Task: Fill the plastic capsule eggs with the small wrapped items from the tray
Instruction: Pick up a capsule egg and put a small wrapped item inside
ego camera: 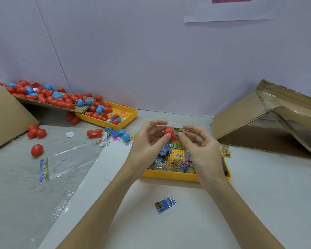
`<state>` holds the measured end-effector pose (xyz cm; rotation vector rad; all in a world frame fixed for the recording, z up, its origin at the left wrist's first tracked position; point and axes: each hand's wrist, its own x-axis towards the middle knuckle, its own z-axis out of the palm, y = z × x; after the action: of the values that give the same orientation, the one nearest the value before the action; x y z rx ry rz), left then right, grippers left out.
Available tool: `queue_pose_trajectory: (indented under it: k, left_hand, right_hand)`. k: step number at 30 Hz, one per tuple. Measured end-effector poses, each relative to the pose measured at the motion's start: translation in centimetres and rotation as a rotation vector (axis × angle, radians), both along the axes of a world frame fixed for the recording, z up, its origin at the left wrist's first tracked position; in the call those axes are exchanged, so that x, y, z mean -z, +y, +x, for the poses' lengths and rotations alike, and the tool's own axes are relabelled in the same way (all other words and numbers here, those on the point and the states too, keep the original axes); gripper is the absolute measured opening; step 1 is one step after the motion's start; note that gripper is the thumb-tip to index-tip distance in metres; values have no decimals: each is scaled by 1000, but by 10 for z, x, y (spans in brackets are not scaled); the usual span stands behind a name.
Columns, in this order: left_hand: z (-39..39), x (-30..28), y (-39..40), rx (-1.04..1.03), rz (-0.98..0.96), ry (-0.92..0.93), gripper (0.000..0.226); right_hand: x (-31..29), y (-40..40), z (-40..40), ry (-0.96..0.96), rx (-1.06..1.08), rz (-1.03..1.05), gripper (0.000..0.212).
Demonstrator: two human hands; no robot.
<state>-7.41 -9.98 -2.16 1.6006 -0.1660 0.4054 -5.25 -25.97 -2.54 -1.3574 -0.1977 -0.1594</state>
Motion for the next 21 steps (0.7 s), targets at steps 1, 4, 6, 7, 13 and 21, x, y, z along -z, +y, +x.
queue_pose_trajectory:
  k: [1,4,6,7,13,21]
  left_hand:
    - [0,0,0,-4,8,-6,31]
    - [0,0,0,-8,42,-12,26]
    - [-1,-1,1,-4,54,-17,26]
    - [-1,-1,1,2,57,-19,26]
    - [-2,-1,1,33,82,-28,26]
    - [-2,-3,1,44,116,-30,25]
  right_hand:
    - [0,0,0,-16,5,-14,26]
    - [1,0,1,-47,8,-35,25]
    - [2,0,1,-57,12,-39,25]
    - [3,0,1,-57,14,-36,24]
    - [4,1,1,-72,27,-24,16]
    - [4,3,-2,-113,62,-36,7]
